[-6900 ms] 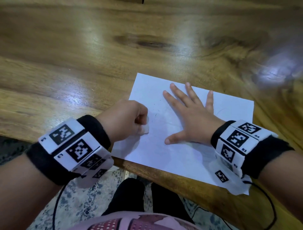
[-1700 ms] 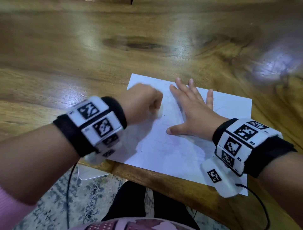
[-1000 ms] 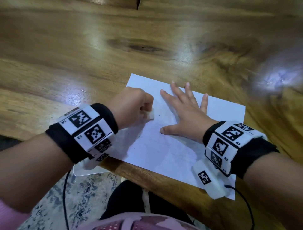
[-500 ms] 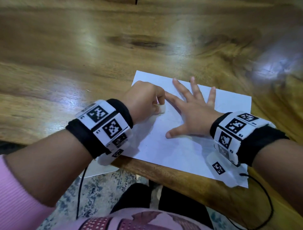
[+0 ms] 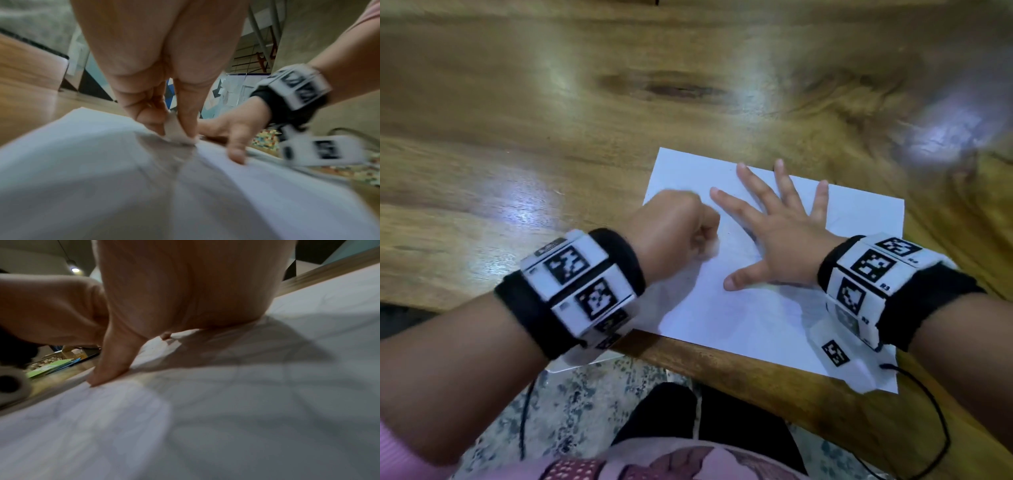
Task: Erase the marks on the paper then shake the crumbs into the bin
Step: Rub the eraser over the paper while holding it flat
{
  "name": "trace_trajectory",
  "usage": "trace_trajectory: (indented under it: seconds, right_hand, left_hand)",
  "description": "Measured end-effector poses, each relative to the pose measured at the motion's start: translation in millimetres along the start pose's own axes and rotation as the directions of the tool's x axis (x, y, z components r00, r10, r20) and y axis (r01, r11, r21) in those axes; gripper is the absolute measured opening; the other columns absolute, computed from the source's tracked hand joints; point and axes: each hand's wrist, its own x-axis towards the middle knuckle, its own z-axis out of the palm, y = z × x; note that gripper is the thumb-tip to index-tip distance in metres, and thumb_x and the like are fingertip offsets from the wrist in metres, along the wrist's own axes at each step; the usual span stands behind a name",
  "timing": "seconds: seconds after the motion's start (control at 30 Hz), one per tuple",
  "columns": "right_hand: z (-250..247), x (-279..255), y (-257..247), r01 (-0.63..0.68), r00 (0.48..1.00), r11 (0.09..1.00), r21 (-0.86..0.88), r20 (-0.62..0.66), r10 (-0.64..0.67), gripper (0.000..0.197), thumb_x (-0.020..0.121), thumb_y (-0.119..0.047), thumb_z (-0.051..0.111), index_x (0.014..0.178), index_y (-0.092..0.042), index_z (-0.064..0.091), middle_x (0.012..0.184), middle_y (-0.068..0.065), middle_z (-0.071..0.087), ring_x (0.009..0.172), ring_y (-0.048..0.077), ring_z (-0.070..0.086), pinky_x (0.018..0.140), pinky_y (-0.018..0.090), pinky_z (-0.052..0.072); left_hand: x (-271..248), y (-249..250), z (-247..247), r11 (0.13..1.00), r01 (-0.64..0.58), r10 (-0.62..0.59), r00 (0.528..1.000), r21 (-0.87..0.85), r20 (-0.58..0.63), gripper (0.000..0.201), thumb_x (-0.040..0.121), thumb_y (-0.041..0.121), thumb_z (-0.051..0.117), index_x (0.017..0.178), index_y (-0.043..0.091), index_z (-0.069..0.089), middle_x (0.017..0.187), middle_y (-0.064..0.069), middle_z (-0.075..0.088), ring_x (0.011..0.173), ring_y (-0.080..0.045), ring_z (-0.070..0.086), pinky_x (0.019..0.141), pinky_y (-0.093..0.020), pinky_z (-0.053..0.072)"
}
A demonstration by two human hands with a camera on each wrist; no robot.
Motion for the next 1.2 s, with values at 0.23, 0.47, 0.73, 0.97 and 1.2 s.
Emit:
trace_trajectory:
  seconds: [0.23, 0.47, 0.73, 0.97, 1.2]
  right_hand:
    - [0, 0, 1, -0.002, 1.0, 1.0, -0.001, 0.0, 0.002, 0.115, 0.058, -0.08, 0.06, 0.137, -0.057, -0.02, 0.146, -0.019, -0.04, 0.131, 0.024, -0.044, 0.096, 0.069, -0.022]
    - [0, 0, 0, -0.013, 1.0, 1.0, -0.003, 0.008, 0.013, 0.115, 0.058, -0.08, 0.06, 0.137, -0.057, -0.02, 0.146, -0.019, -0.04, 0.131, 0.024, -0.045, 0.098, 0.069, -0.021]
    - [1, 1, 0, -0.016, 1.0, 1.0, -0.012, 0.005, 0.016, 0.116, 0.057, -0.081, 0.059, 0.136, -0.058, -0.021, 0.146, -0.019, -0.04, 0.131, 0.025, -0.044, 0.099, 0.071, -0.02]
    - [2, 1, 0, -0.015, 1.0, 1.0, -0.015, -0.005, 0.015, 0.115, 0.056, -0.082, 0.058, 0.136, -0.058, -0.021, 0.146, -0.019, -0.04, 0.131, 0.025, -0.044, 0.099, 0.07, -0.02]
    - [0, 0, -1, -0.023, 1.0, 1.0, -0.003, 0.005, 0.023, 0.115, 0.057, -0.082, 0.059, 0.136, -0.059, -0.021, 0.146, -0.02, -0.04, 0.131, 0.023, -0.044, 0.099, 0.069, -0.021]
  left_hand:
    - [-8, 3, 4, 1.0, -0.006, 0.007, 0.996, -0.02, 0.089, 0.004, 0.074, 0.021, 0.068, 0.073, 0.017, 0.068, 0.064, 0.008, 0.047, 0.067, -0.015, 0.047, 0.053, -0.019, 0.026]
    - [-42, -1, 17, 0.996, -0.031, 0.055, 0.951, -0.083, 0.303, 0.009, 0.074, 0.012, 0.065, 0.068, 0.019, 0.063, 0.078, 0.002, 0.059, 0.071, -0.015, 0.058, 0.062, -0.021, 0.041]
    - [-19, -6, 5, 1.0, 0.001, -0.001, 1.0, -0.01, 0.015, 0.012, 0.077, 0.017, 0.065, 0.065, 0.016, 0.062, 0.068, 0.002, 0.046, 0.065, -0.018, 0.047, 0.059, -0.025, 0.028]
    - [-21, -5, 3, 1.0, 0.017, -0.016, 0.998, -0.017, 0.063, 0.011, 0.077, 0.018, 0.065, 0.066, 0.02, 0.06, 0.068, 0.008, 0.043, 0.069, -0.016, 0.046, 0.057, -0.021, 0.029]
    - [-48, -9, 12, 0.998, -0.047, 0.057, 0.972, -0.048, 0.227, 0.015, 0.077, 0.015, 0.063, 0.064, 0.017, 0.057, 0.072, 0.005, 0.049, 0.069, -0.018, 0.053, 0.057, -0.016, 0.033]
